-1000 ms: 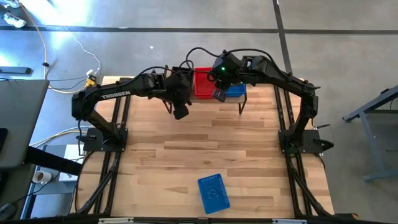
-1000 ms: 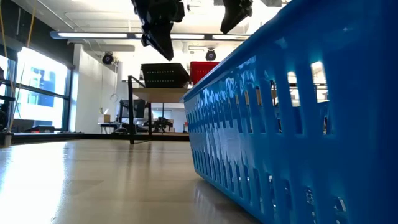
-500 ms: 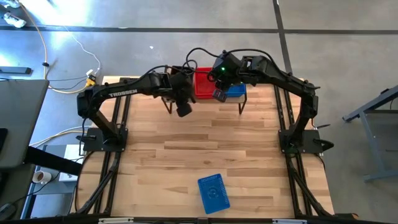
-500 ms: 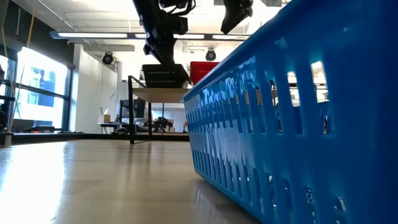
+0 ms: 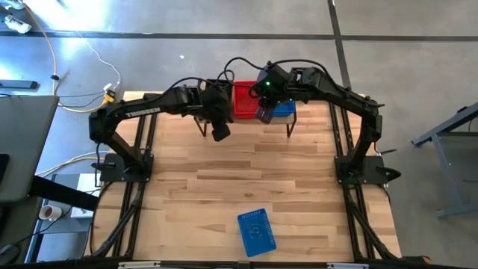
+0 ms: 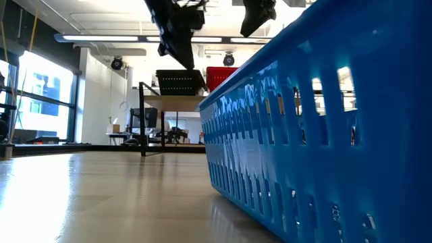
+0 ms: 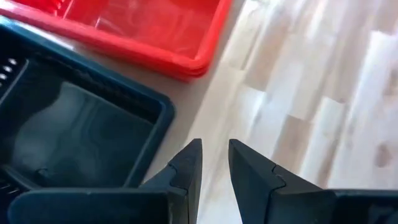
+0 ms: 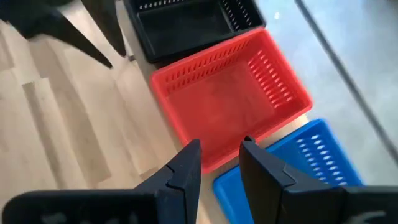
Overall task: Stack baskets on shelf by color
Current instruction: Adjust the black bins on the shelf, then stack the blue bin on top of the blue bins on the shelf
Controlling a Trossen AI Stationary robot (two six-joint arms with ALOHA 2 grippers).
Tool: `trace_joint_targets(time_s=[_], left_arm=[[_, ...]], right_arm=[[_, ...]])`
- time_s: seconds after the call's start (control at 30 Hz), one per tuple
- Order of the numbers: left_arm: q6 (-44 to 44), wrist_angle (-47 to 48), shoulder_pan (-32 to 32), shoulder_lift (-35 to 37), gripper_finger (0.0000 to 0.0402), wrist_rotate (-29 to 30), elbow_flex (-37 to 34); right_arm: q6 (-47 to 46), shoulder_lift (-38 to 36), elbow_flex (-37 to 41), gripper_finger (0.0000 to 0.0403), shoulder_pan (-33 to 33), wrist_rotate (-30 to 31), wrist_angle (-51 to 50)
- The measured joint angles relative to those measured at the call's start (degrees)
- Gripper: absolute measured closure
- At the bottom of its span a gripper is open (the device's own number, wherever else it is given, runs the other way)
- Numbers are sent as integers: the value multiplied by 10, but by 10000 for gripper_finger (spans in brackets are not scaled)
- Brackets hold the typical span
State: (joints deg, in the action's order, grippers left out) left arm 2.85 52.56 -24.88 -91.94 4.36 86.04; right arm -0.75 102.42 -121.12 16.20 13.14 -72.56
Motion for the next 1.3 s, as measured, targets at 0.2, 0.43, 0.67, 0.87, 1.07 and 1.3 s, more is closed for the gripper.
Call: trace_joint_targets(time_s=[0.2,0.43,0.67,0.87,1.07,1.3], left_arm=[[6,4,0,40,330,-33,0],[14,19,2,85,330,-57,0],[30,66,5,127,330,-56,0],[55,82,20,151,330,-56,0],[79,109,43,171,330,-54,0],[107,127,75,180,330,-54,0]], right_arm=[[-85,0,0,308,-18,-61,-30],[-149,0,1,308,-66,-79,-74],[-211,0,1,308,-130,-25,-148],[-252,0,2,308,-182,12,-174],[-267,-3,74,308,-227,1,-175],[-335,-25,156,308,-284,-52,-147]])
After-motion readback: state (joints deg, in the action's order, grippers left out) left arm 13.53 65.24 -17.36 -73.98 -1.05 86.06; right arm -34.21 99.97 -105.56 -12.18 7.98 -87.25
